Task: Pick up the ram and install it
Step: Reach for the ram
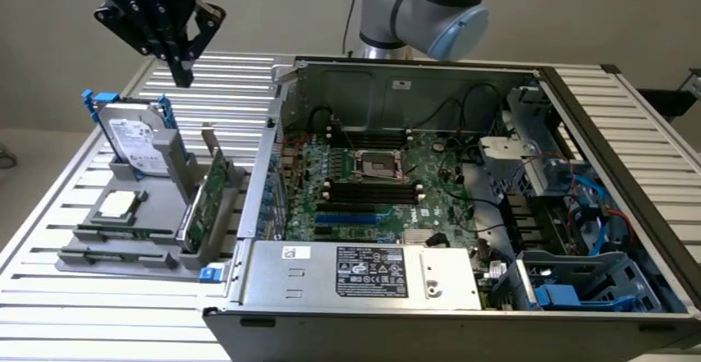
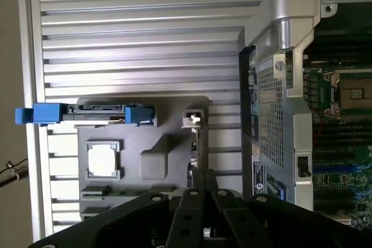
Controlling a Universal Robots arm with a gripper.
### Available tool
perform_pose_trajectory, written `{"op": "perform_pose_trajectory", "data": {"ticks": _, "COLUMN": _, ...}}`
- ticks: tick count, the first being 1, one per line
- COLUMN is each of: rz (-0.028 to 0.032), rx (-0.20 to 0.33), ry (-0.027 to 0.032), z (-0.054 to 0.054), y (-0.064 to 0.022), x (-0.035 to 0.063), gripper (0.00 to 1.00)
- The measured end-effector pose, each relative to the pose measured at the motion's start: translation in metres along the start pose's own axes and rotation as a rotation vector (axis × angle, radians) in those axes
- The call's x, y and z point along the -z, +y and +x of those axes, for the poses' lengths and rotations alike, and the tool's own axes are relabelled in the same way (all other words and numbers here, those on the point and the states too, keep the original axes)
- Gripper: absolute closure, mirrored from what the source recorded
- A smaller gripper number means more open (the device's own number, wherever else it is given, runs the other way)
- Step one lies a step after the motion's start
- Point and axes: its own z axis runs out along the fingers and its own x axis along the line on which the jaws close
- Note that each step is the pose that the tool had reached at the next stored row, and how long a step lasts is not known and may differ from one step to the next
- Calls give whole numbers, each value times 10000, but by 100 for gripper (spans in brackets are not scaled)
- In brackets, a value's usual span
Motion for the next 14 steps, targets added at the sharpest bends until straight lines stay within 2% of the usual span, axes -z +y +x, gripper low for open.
{"op": "perform_pose_trajectory", "data": {"ticks": 6, "rz": -1, "rx": 0, "ry": 9, "z": 264, "y": -58, "x": -18, "gripper": 89}}
{"op": "perform_pose_trajectory", "data": {"ticks": 14, "rz": -39, "rx": -2, "ry": 52, "z": 497, "y": -306, "x": -17, "gripper": 89}}
